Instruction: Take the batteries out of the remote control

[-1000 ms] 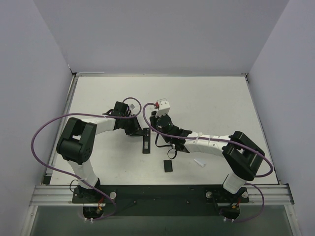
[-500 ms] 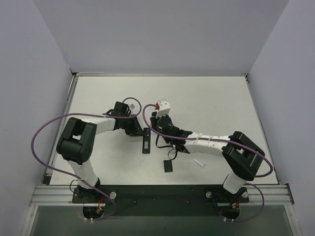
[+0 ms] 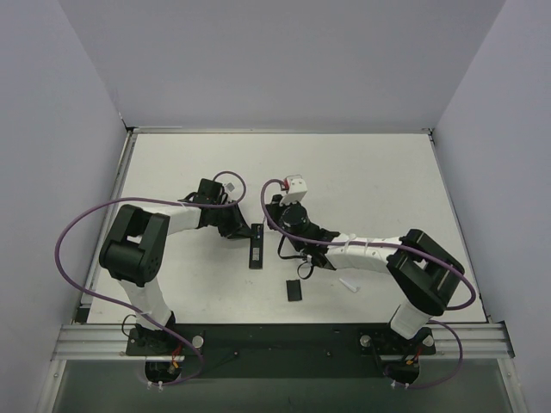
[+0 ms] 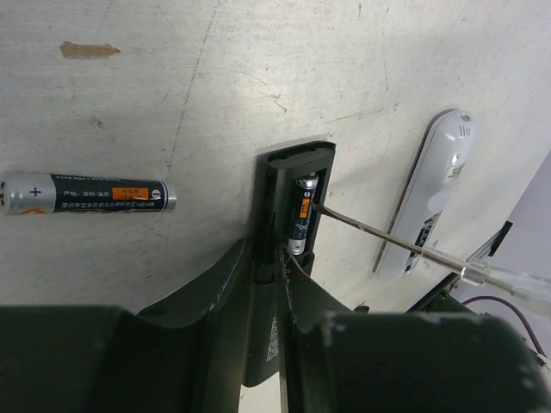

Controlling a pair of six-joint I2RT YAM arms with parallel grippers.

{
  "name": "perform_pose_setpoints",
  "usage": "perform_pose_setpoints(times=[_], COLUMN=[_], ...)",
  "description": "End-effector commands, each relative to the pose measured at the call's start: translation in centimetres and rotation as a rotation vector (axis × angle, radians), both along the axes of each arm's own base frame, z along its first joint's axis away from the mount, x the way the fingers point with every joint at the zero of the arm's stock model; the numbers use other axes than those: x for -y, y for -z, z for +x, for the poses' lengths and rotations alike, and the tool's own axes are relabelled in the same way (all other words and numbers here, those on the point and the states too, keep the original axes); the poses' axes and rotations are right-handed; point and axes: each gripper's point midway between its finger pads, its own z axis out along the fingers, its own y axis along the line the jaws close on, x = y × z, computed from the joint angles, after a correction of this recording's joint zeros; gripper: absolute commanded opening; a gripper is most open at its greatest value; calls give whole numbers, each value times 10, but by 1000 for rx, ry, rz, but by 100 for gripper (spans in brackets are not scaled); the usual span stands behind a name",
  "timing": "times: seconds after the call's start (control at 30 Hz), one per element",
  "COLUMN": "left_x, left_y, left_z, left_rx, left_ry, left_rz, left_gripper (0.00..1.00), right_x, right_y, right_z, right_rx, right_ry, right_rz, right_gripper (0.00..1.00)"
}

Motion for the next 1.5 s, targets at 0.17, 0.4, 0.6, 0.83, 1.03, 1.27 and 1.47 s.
perform_pose_setpoints(times=[0.17,0.4,0.6,0.83,1.03,1.27,1.47], left_x=[4,7,4,7,8,9,11], left_y=[11,10,11,13,13,13,14], left_z=[1,2,-2,-3,-2,-3,-4], left_rx=[4,7,3,0,1,2,-7], left_ry=[16,17,20,19,20,24,27], left_rz=[-2,-13,0,-17,-18,-21,-28], left_gripper=[25,25,25,25,25,25,25], right_x=[26,40,43,48,43,37,22], right_y=[70,78,80,89,93,87,80], right_z=[-16,-15,-14,-12,-14,-27,-31], right_rx=[-252,-288,-315,-342,-361,-238,-155], right_ry=[-25,-14,-9,12,-6,-28,-32], right_rz=[108,188,233,291,334,4,-178], right_gripper=[0,0,0,0,0,0,0])
